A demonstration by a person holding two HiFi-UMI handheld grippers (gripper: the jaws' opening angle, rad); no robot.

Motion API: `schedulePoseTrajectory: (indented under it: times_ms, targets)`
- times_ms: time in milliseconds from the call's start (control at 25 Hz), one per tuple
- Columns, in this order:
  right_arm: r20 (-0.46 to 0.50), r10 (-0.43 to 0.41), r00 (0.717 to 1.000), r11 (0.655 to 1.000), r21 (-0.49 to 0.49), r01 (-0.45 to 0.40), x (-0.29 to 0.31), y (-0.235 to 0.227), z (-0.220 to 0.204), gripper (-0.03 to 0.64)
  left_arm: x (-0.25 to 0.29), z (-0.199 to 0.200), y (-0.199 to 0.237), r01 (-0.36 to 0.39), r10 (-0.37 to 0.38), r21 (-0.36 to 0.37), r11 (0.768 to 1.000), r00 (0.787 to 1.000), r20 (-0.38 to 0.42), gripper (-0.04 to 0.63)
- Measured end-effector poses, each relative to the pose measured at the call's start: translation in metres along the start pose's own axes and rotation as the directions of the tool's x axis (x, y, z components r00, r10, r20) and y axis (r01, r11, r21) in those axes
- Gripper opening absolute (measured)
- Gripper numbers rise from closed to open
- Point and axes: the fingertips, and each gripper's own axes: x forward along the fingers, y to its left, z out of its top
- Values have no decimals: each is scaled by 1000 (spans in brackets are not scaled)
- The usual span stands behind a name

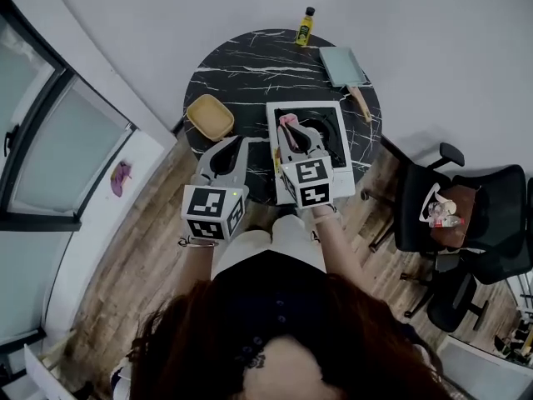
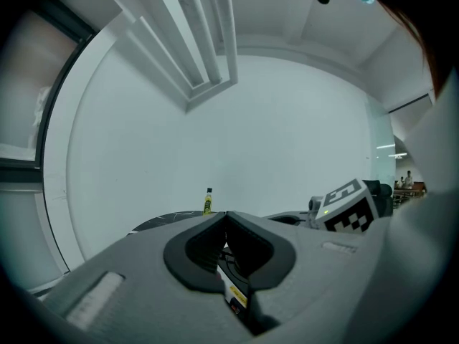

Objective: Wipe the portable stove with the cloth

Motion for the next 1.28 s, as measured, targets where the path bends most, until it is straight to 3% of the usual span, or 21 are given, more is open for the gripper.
schedulePoseTrajectory:
  times_ms: [520, 1280]
  targets:
    - [183, -140, 973, 987, -56, 152, -89, -25, 61, 15, -6, 20, -32, 45, -48, 68, 997, 998, 34, 12]
    - [283, -50, 958, 994, -80, 76, -185, -51, 61, 15, -22, 28, -127, -51, 43, 97, 994, 995, 89, 12]
